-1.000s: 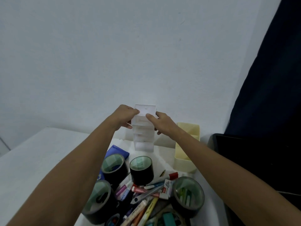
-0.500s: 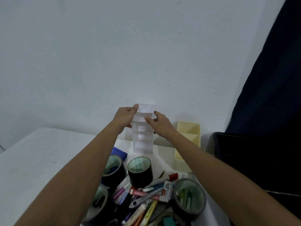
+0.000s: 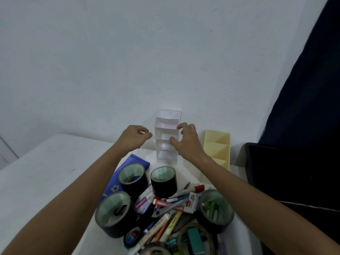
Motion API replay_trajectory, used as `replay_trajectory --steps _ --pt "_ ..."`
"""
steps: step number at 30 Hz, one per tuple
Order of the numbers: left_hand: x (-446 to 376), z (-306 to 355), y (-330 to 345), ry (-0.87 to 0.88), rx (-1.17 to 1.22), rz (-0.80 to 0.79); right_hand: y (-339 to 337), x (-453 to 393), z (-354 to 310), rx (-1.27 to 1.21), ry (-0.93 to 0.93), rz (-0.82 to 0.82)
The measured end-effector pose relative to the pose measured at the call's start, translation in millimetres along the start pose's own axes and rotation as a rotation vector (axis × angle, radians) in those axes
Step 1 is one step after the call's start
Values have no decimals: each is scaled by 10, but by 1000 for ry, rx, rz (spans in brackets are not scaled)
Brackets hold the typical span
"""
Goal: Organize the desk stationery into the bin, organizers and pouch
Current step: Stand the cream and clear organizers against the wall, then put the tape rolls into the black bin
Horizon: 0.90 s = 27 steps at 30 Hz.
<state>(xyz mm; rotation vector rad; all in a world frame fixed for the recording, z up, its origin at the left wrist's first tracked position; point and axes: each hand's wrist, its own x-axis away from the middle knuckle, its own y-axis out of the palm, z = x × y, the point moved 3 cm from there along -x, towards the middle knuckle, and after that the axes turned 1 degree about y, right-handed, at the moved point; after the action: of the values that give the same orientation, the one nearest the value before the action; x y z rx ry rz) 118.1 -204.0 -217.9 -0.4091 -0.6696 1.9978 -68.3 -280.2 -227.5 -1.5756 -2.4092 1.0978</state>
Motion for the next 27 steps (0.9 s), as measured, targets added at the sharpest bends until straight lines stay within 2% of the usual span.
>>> replay_trajectory --steps 3,7,9,14,18,22,27 --pt "201 -136 -54 12 -129 -122 111 169 -55 76 -109 -208" --pt "457 -278 7 30 -448 -357 340 407 -69 357 -113 -695" --pt "561 -343 63 28 -577 -409 412 507 -47 500 -105 -769" --pt "722 -436 157 41 -778 -411 409 637 -111 573 -150 -767" --pt "788 -274 159 148 -893 -291 277 637 -167 481 -199 -636" --pt "797 27 101 202 -842 -185 -66 594 -209 419 -220 -502" --pt "882 750 224 374 -802 -124 -769 578 -154 460 -207 -371"
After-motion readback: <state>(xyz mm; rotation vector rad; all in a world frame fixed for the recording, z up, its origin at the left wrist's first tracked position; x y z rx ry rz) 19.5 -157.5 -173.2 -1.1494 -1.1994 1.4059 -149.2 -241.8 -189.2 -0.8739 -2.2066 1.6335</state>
